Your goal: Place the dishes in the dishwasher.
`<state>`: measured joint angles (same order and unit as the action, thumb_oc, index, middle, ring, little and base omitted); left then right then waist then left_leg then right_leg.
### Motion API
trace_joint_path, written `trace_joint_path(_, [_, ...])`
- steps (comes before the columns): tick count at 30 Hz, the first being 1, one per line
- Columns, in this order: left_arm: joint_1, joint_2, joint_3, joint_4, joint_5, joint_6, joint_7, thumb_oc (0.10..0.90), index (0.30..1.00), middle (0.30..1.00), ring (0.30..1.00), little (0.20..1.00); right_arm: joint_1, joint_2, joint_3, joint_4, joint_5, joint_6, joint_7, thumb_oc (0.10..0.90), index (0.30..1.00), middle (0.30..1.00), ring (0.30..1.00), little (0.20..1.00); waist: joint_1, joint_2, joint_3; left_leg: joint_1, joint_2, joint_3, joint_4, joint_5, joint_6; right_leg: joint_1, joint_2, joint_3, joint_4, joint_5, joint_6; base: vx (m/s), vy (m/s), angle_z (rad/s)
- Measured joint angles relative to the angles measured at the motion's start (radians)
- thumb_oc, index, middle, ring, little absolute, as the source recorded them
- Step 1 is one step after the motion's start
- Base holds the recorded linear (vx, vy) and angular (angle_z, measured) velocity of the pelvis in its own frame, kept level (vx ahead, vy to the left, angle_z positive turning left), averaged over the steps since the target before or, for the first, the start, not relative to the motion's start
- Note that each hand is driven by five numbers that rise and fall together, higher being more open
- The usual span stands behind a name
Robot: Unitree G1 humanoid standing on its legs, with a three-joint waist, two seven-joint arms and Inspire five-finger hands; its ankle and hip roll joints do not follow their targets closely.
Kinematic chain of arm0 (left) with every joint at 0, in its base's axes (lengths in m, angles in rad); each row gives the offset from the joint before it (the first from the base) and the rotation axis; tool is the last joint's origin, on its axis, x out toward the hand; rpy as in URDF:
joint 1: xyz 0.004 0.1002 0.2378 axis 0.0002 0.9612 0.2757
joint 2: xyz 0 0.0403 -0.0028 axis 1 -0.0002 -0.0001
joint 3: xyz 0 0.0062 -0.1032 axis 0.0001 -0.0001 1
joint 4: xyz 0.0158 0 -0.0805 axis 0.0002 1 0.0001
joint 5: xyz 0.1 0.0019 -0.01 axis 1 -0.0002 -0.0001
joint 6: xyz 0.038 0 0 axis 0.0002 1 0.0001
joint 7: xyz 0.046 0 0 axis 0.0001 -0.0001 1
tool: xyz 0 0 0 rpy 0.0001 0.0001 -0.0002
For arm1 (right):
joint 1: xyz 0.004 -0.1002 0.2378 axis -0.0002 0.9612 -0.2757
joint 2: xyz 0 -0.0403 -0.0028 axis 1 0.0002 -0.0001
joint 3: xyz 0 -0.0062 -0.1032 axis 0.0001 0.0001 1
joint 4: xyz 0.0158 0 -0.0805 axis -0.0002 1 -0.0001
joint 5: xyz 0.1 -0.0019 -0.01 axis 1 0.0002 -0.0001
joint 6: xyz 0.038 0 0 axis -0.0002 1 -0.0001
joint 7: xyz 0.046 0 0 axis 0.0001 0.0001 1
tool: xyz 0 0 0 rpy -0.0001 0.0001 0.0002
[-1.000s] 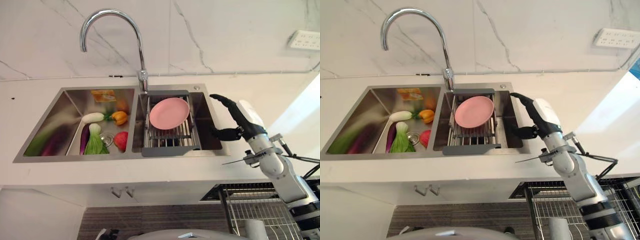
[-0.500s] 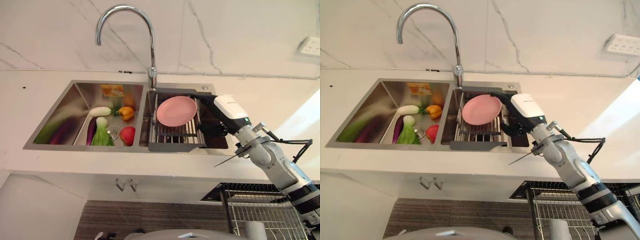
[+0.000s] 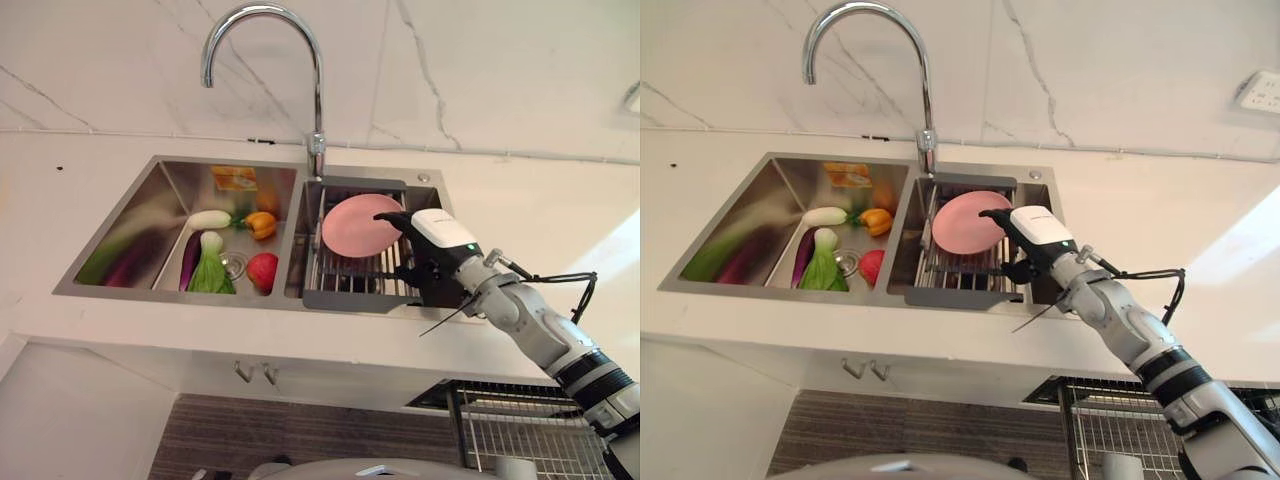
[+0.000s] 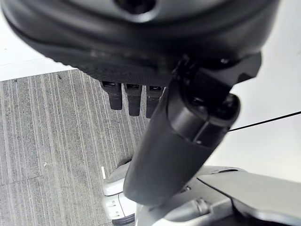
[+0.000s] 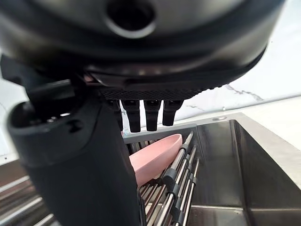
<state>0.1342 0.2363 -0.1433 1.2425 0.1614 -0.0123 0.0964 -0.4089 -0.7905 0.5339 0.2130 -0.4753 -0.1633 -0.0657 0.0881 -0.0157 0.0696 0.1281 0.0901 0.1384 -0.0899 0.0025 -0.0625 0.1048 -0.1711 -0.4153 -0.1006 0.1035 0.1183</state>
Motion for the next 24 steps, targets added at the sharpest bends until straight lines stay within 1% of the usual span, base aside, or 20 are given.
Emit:
trace_joint_path(2, [-0.010, 0.003, -0.028, -0.002, 0.006, -0.001, 0.004, 0.800, 0.900, 0.900, 0.900, 0.900, -0.049, 0.016, 0.017, 0.058, -0.032, 0.002, -0.001, 0.800, 0.900, 0.900, 0.900, 0.900, 0.012, 0.000, 0.000, 0.002, -0.001, -0.004, 0.000, 0.000, 0.000, 0.004, 0.000, -0.003, 0.000, -0.001, 0.002, 0.01, 0.001, 0.04])
trace_joint_path(4, [-0.021, 0.003, -0.035, -0.001, 0.008, 0.000, 0.003, 0.800, 0.900, 0.900, 0.900, 0.900, -0.083, 0.017, 0.034, 0.084, -0.038, 0.004, -0.005, 0.800, 0.900, 0.900, 0.900, 0.900, 0.018, 0.002, 0.001, -0.001, -0.001, -0.008, 0.000, 0.000, 0.000, 0.004, -0.001, -0.008, 0.000, -0.002, 0.002, 0.01, 0.000, 0.07])
trace_joint_path(5, [-0.022, 0.004, -0.037, 0.000, 0.007, 0.000, 0.004, 0.800, 0.900, 0.900, 0.900, 0.900, -0.122, 0.018, 0.071, 0.113, -0.058, 0.006, -0.014, 0.800, 0.900, 0.900, 0.900, 0.900, 0.020, 0.002, 0.002, -0.004, -0.001, -0.010, 0.000, 0.000, 0.000, 0.003, -0.001, -0.011, 0.000, -0.002, 0.002, 0.01, 0.001, 0.09])
trace_joint_path(8, [-0.024, 0.005, -0.036, -0.001, 0.007, -0.001, 0.005, 0.800, 0.900, 0.900, 0.900, 0.900, -0.130, 0.019, 0.085, 0.120, -0.118, 0.006, -0.022, 0.800, 0.900, 0.900, 0.900, 0.900, 0.039, 0.001, 0.002, -0.007, -0.002, -0.015, 0.000, 0.000, 0.000, 0.004, -0.001, -0.019, 0.000, -0.002, 0.002, 0.01, 0.001, 0.07])
trace_joint_path(11, [-0.023, 0.005, -0.037, -0.001, 0.007, -0.001, 0.006, 0.800, 0.900, 0.900, 0.900, 0.900, -0.160, 0.039, 0.138, 0.181, -0.154, 0.006, -0.032, 0.800, 0.900, 0.900, 0.900, 0.900, 0.045, -0.001, 0.001, -0.009, -0.004, -0.019, 0.000, 0.000, 0.000, 0.004, -0.001, -0.024, 0.000, -0.002, 0.002, 0.00, 0.000, 0.02])
trace_joint_path(16, [-0.023, 0.005, -0.036, -0.001, 0.007, -0.001, 0.007, 0.800, 0.900, 0.900, 0.900, 0.900, -0.160, 0.083, 0.156, 0.256, -0.154, 0.026, -0.032, 0.800, 0.900, 0.900, 0.900, 0.900, 0.051, -0.005, 0.003, -0.013, -0.005, -0.024, 0.000, 0.000, 0.000, 0.003, -0.001, -0.028, 0.000, -0.003, 0.003, 0.00, -0.002, 0.03])
trace_joint_path(17, [-0.021, 0.004, -0.036, -0.001, 0.007, -0.001, 0.007, 0.800, 0.900, 0.900, 0.900, 0.900, -0.160, 0.102, 0.156, 0.272, -0.154, 0.037, -0.034, 0.800, 0.900, 0.900, 0.900, 0.900, 0.052, -0.007, 0.003, -0.013, -0.005, -0.027, 0.000, 0.000, -0.001, 0.004, -0.001, -0.030, 0.000, -0.003, 0.004, 0.00, -0.003, 0.03])
trace_joint_path(20, [-0.022, 0.005, -0.036, -0.001, 0.006, -0.001, 0.008, 0.800, 0.900, 0.900, 0.900, 0.900, -0.160, 0.123, 0.155, 0.274, -0.155, 0.049, -0.040, 0.800, 0.900, 0.900, 0.900, 0.900, 0.051, -0.009, 0.004, -0.013, -0.005, -0.030, 0.000, 0.001, -0.002, 0.005, -0.001, -0.031, 0.000, -0.003, 0.004, 0.00, 0.000, 0.00])
trace_joint_path(22, [-0.022, 0.005, -0.037, -0.001, 0.006, -0.001, 0.008, 0.800, 0.900, 0.900, 0.900, 0.900, -0.160, 0.128, 0.155, 0.276, -0.158, 0.054, -0.050, 0.679, 0.719, 0.719, 0.719, 0.719, 0.052, -0.009, 0.003, -0.013, -0.005, -0.033, 0.000, 0.001, -0.002, 0.007, -0.001, -0.034, 0.000, -0.003, 0.004, 0.00, 0.000, 0.00])
trace_joint_path(23, [-0.022, 0.006, -0.037, -0.001, 0.006, -0.001, 0.011, 0.800, 0.900, 0.900, 0.900, 0.900, -0.160, 0.147, 0.151, 0.296, -0.162, 0.065, -0.062, 0.544, 0.516, 0.516, 0.516, 0.516, 0.052, -0.011, 0.002, -0.011, -0.004, -0.033, 0.000, 0.001, -0.002, 0.009, 0.000, -0.035, 0.000, -0.003, 0.004, 0.00, 0.000, 0.00])
trace_joint_path(24, [-0.023, 0.006, -0.037, -0.001, 0.006, -0.001, 0.013, 0.800, 0.900, 0.900, 0.900, 0.900, -0.160, 0.153, 0.151, 0.303, -0.163, 0.069, -0.063, 0.494, 0.441, 0.441, 0.441, 0.441, 0.051, -0.012, 0.002, -0.011, -0.004, -0.034, 0.000, 0.001, -0.002, 0.009, -0.001, -0.036, 0.000, -0.003, 0.004, 0.00, 0.000, 0.00])
